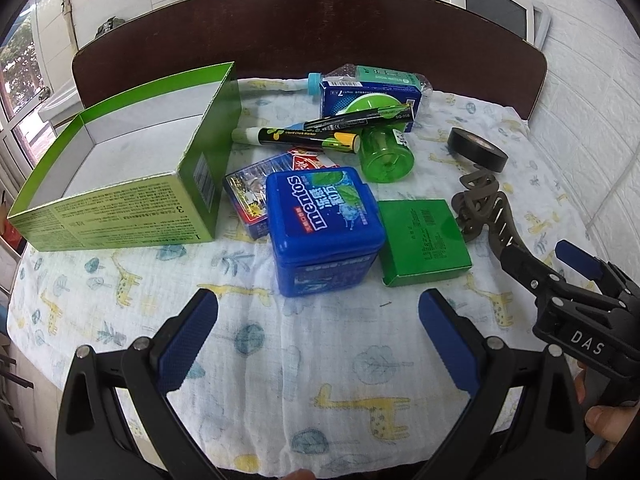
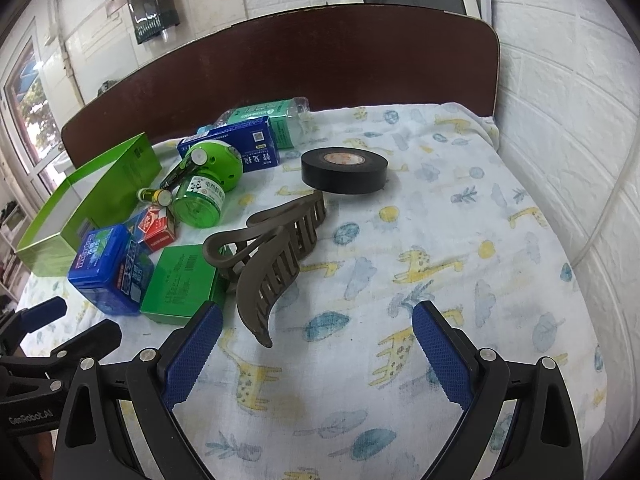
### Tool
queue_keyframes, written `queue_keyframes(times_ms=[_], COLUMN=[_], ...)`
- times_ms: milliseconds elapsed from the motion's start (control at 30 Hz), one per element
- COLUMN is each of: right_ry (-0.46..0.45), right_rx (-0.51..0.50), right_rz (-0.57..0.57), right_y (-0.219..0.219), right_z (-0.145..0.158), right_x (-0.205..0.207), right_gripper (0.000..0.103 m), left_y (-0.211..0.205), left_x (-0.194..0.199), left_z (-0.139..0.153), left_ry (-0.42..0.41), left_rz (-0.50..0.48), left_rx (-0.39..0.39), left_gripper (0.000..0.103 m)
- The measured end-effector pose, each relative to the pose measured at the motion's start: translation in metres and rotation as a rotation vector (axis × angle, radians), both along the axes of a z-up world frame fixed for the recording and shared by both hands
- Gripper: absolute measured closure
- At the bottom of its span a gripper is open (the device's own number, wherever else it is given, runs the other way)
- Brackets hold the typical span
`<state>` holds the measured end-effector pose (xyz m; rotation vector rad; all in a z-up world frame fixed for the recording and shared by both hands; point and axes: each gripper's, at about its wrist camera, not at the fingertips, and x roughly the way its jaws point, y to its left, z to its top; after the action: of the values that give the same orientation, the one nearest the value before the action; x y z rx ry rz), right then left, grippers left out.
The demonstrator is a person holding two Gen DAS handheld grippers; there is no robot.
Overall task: Organize rigid objects
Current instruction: 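Move the right gripper toward the brown claw clip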
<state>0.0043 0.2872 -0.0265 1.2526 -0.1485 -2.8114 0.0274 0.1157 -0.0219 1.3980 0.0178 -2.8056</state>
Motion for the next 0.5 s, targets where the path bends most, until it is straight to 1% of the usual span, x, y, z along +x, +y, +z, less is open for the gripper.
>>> queue_keyframes(times_ms=[233, 300, 400, 500], right_ry=[-0.012, -0.013, 0.014, 0.029], right_rx=[0.035, 0.029, -0.001, 0.008], right_rz=[-0.01, -0.021, -0.076, -0.148], right_y=[-0.003, 0.002, 0.02, 0.044], right_z=[-0.009, -0.01, -0.005, 0.0], right_x=[-0.007, -0.007, -0.004, -0.001], right_gripper=[0.007, 0.007, 0.007, 0.007], left_y=[0.002, 0.004, 0.009, 0.019], left_x=[0.001, 0.002, 0.003, 0.003], left_z=[0.004, 0.007, 0.013, 0.02], left_ry=[0.018, 0.029, 0.043, 0.06], left_rz=[0.003, 0.002, -0.003, -0.025], left_rx=[-0.024, -0.036, -0.04, -0.039], left_gripper=[0.003, 0.003, 0.003, 0.003])
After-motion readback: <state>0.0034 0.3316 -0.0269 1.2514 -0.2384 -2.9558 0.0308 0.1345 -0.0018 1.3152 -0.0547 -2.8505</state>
